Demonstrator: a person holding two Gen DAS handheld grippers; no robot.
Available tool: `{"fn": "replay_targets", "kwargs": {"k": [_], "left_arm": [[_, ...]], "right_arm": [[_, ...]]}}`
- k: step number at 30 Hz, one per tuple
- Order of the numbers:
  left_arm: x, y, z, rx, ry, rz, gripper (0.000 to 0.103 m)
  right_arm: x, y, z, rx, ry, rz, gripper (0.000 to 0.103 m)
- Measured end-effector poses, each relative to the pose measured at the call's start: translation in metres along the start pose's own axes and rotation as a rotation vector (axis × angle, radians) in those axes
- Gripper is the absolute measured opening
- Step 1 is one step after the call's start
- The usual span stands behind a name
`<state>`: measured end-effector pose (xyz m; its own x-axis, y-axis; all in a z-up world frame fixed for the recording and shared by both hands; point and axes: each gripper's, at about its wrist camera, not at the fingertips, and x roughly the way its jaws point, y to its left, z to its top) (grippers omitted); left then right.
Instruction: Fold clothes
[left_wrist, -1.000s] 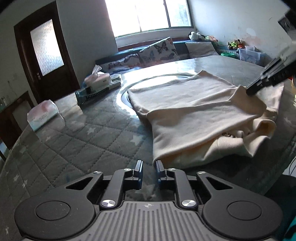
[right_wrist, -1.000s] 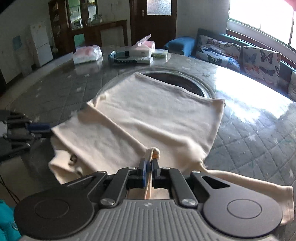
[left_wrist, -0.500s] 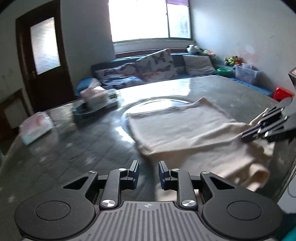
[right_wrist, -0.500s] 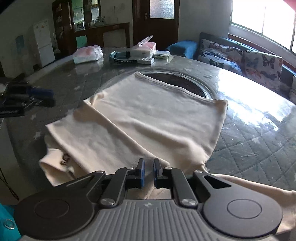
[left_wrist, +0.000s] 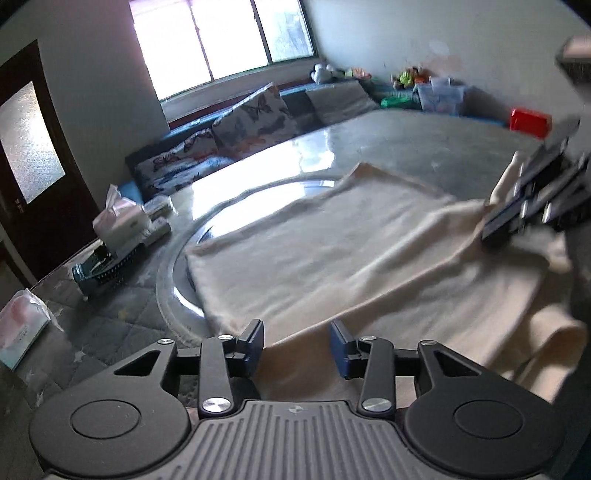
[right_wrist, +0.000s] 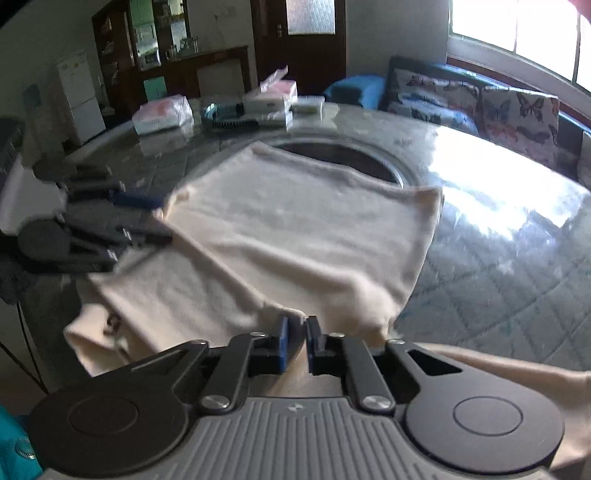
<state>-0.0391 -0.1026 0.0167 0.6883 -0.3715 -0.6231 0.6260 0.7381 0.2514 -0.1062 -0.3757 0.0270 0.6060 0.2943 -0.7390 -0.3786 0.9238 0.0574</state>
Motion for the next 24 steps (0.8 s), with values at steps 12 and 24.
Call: {"fn": "replay_targets", "kwargs": {"k": [12,24], "left_arm": [[-0.001,0.002,-0.006,-0.011,-0.009,0.083,0.016],[-0.003,0.0,0.0,-0.043,0.008,0.122,0.024]], "right_arm": [[0.003,-0.013,-0.001,0.034,0.0,-0.016,0.01],[-0.019,0.004,-0.025,-0.004,-0.006,-0.003,0.021]]}}
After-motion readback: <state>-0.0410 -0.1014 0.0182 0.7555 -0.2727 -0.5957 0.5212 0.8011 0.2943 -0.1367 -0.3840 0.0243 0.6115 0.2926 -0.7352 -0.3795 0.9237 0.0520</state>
